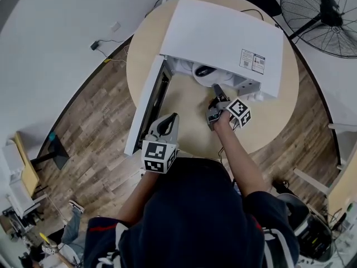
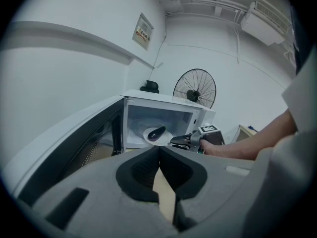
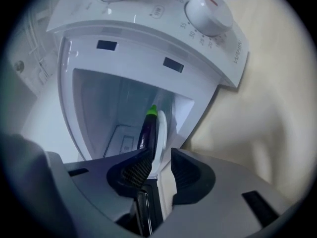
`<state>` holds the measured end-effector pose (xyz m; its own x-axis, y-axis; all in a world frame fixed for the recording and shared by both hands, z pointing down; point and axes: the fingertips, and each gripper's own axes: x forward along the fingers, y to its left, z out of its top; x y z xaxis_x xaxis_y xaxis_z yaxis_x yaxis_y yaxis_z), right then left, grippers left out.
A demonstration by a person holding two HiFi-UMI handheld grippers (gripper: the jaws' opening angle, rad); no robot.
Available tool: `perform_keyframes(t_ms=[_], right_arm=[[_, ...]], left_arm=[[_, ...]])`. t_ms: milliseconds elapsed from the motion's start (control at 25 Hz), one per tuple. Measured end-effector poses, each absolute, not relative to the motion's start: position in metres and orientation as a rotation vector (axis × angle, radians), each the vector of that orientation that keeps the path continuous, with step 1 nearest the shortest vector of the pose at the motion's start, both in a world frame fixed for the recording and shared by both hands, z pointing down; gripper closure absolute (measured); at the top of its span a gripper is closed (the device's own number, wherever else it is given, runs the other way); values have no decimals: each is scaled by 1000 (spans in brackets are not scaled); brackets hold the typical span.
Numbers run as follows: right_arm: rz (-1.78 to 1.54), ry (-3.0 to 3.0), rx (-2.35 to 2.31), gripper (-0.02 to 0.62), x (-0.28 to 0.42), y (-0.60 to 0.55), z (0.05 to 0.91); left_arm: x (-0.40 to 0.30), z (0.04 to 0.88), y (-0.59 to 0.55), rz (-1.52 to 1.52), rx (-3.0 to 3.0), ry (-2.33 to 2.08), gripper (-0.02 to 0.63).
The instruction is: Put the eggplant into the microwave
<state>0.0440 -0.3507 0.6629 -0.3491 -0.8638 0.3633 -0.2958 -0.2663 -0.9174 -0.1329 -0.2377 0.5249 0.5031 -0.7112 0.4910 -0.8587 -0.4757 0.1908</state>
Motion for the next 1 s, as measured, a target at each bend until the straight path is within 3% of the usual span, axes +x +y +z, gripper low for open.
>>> perform_keyframes(t_ms=[440, 640, 1000], right_arm=[[-1513, 2122, -1679, 528, 15, -329, 662], [-1369, 2413, -1770, 566, -5, -327, 661], [-1278, 2561, -1854, 578, -14, -342, 665]], left_arm=[[-131, 530, -229, 489, 2329, -1295, 591], [-134, 532, -226, 496, 2325, -1306, 591], [-144, 535, -226, 479, 2300, -1304, 591]])
